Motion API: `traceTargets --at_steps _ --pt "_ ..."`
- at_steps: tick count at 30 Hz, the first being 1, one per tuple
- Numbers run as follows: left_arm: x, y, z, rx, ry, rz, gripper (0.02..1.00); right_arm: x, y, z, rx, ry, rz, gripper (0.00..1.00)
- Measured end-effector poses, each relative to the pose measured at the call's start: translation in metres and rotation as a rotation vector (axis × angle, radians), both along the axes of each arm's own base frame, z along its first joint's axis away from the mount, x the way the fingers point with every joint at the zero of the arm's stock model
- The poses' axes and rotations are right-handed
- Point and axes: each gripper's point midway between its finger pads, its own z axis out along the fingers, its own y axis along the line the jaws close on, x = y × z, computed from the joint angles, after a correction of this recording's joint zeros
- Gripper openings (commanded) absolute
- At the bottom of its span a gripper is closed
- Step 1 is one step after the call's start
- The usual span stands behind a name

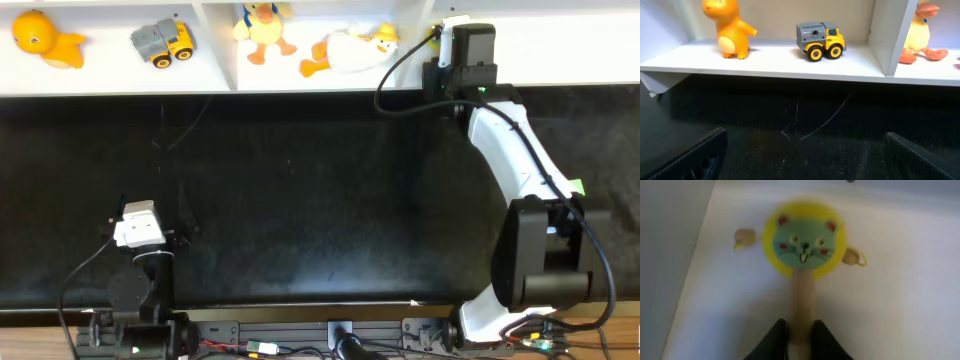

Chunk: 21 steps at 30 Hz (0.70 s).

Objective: Store Toys

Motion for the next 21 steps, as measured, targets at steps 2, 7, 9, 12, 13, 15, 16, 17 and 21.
traceTargets --at_steps 2,7,9,12,13,15,16,17,21 --pt "0.0000 0.0000 0.0001 0.000 0.000 0.000 0.998 0.0000 -0.0002 0.0000 0.001 0.000 -0.001 0.277" --pt "0.0000 0.0000 0.0000 0.000 0.000 0.000 0.998 0.0001 -0.0002 -0.0003 0.002 0.000 -0.003 0.369" --pt "0.0000 0.0000 0.0000 0.000 0.000 0.000 0.998 0.0000 -0.0002 -0.0004 0.003 0.001 -0.003 0.417" --pt "0.0000 0.0000 0.0000 0.000 0.000 0.000 0.998 -0.0007 -0.0004 -0.0008 0.005 0.005 -0.006 0.435" --pt "0.0000 0.0000 0.0000 0.000 0.000 0.000 0.998 -0.0014 -0.0004 -0.0009 0.006 0.011 -0.007 0.432" --pt "0.0000 0.0000 0.0000 0.000 0.000 0.000 0.998 -0.0031 -0.0006 -0.0013 0.009 0.022 -0.012 0.448" --pt "0.0000 0.0000 0.0000 0.000 0.000 0.000 0.998 -0.0040 -0.0004 -0.0016 0.010 0.028 -0.013 0.454" --pt "0.0000 0.0000 0.0000 0.000 0.000 0.000 0.998 -0.0050 -0.0004 -0.0021 0.012 0.034 -0.016 0.457" --pt "0.0000 0.0000 0.0000 0.000 0.000 0.000 0.998 -0.0090 -0.0006 -0.0022 0.012 0.054 -0.021 0.485"
